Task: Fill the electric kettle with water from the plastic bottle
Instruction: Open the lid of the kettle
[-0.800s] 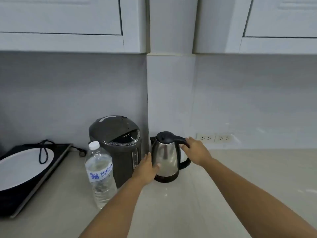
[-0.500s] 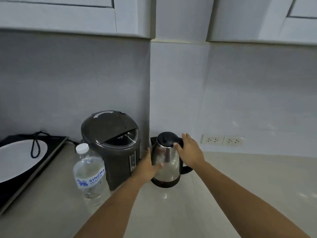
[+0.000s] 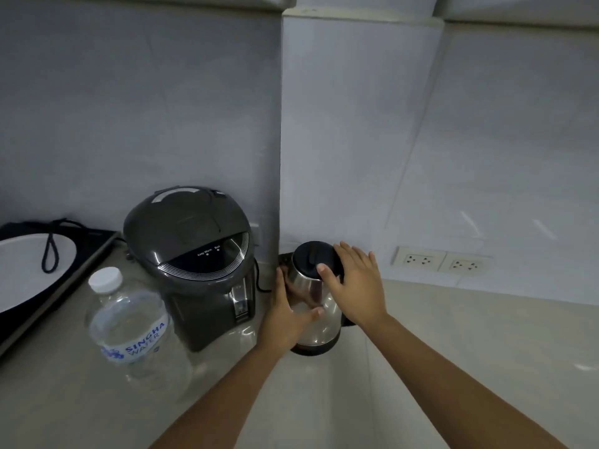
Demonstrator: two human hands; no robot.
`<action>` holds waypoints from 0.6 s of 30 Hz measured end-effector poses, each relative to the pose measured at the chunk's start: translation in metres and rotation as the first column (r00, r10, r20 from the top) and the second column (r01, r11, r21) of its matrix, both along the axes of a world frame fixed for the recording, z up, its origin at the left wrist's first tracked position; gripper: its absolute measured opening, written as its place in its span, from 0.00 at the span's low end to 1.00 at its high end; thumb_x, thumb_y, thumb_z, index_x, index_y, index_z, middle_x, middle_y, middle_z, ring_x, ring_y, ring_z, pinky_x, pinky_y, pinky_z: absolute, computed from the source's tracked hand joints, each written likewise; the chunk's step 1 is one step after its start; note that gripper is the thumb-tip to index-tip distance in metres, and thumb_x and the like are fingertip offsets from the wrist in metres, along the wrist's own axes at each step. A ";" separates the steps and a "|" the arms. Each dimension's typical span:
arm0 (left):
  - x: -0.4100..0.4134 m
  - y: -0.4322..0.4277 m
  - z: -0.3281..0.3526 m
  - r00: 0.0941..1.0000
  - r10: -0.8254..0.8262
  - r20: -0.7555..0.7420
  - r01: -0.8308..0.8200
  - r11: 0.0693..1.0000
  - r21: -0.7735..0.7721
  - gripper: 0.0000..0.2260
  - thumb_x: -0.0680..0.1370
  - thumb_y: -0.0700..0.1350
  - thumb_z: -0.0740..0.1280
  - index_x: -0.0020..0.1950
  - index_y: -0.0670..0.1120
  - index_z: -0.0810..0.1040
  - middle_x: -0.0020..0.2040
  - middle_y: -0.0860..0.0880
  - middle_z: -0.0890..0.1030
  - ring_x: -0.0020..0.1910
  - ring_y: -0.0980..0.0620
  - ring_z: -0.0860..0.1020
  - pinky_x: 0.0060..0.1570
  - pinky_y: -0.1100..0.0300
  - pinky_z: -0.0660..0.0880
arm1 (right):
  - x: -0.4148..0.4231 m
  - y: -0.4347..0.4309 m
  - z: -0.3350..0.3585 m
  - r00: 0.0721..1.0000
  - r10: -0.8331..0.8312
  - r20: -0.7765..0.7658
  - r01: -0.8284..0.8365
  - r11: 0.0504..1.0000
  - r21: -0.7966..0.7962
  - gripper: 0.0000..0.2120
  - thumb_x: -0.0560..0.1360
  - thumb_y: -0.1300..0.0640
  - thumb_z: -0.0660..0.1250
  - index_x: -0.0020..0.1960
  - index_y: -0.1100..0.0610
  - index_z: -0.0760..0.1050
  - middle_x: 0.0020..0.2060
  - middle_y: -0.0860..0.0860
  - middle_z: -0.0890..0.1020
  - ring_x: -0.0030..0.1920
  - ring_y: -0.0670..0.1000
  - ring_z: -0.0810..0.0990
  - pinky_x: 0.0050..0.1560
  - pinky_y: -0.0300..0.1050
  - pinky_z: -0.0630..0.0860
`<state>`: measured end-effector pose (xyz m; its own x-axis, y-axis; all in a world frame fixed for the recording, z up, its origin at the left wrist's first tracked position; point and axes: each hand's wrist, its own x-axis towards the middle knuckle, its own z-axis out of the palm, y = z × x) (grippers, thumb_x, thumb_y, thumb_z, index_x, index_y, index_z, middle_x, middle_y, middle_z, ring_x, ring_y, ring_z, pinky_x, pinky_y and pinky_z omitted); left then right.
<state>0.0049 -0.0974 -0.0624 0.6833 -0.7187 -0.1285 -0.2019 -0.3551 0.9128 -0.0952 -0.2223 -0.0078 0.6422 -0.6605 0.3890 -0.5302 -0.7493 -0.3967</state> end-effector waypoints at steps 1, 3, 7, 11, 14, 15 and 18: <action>-0.007 0.001 -0.004 0.999 0.043 0.011 -0.043 0.999 -0.028 0.56 0.66 0.59 0.78 0.81 0.58 0.40 0.80 0.53 0.60 0.76 0.50 0.64 0.63 0.59 0.64 | -0.001 -0.002 0.000 1.000 0.028 0.007 -0.028 1.000 0.004 0.30 0.78 0.37 0.55 0.74 0.54 0.67 0.72 0.51 0.70 0.74 0.52 0.62 0.76 0.51 0.46; -0.022 0.001 -0.009 0.993 0.118 0.031 -0.115 0.991 -0.074 0.56 0.66 0.58 0.79 0.81 0.55 0.43 0.80 0.52 0.60 0.76 0.51 0.63 0.64 0.61 0.63 | -0.004 -0.007 0.001 0.996 0.085 0.023 -0.085 0.996 0.010 0.30 0.78 0.37 0.56 0.73 0.54 0.68 0.71 0.50 0.72 0.74 0.51 0.63 0.76 0.52 0.47; -0.031 0.001 -0.009 0.976 0.189 0.108 -0.180 0.980 -0.085 0.55 0.66 0.59 0.78 0.82 0.50 0.46 0.80 0.48 0.58 0.78 0.48 0.59 0.72 0.53 0.62 | -0.001 -0.011 0.006 0.995 0.093 0.042 -0.095 0.994 0.047 0.32 0.75 0.33 0.54 0.71 0.52 0.70 0.68 0.50 0.75 0.71 0.51 0.66 0.76 0.54 0.48; -0.017 0.003 -0.005 0.984 0.166 0.065 -0.163 0.986 -0.046 0.60 0.60 0.63 0.79 0.81 0.52 0.45 0.79 0.47 0.57 0.78 0.47 0.59 0.73 0.46 0.63 | 0.008 -0.005 0.008 0.998 0.043 0.054 -0.045 0.998 0.046 0.34 0.74 0.31 0.54 0.68 0.53 0.72 0.62 0.51 0.79 0.69 0.52 0.69 0.75 0.56 0.46; -0.007 0.003 -0.008 0.995 0.102 0.006 -0.102 0.995 -0.016 0.62 0.58 0.65 0.78 0.81 0.56 0.42 0.80 0.48 0.55 0.78 0.46 0.59 0.73 0.45 0.63 | 0.014 -0.001 0.009 1.000 -0.003 0.031 0.003 1.000 0.019 0.35 0.72 0.29 0.53 0.66 0.53 0.74 0.60 0.50 0.80 0.68 0.51 0.71 0.75 0.58 0.45; -0.005 0.004 -0.010 0.997 0.079 -0.004 -0.079 0.997 -0.002 0.62 0.58 0.66 0.78 0.81 0.57 0.41 0.80 0.49 0.54 0.78 0.47 0.58 0.73 0.46 0.63 | 0.015 0.000 0.010 1.000 -0.018 0.021 0.018 1.000 0.007 0.36 0.72 0.28 0.52 0.66 0.52 0.74 0.60 0.50 0.81 0.67 0.51 0.72 0.75 0.59 0.46; -0.004 0.005 -0.017 0.998 0.056 -0.001 -0.056 0.998 -0.002 0.62 0.58 0.68 0.76 0.80 0.58 0.40 0.81 0.51 0.53 0.79 0.50 0.56 0.72 0.52 0.60 | 0.018 0.002 0.012 0.998 -0.055 -0.013 0.055 0.998 -0.026 0.38 0.71 0.26 0.51 0.65 0.52 0.75 0.58 0.49 0.82 0.65 0.51 0.74 0.74 0.61 0.46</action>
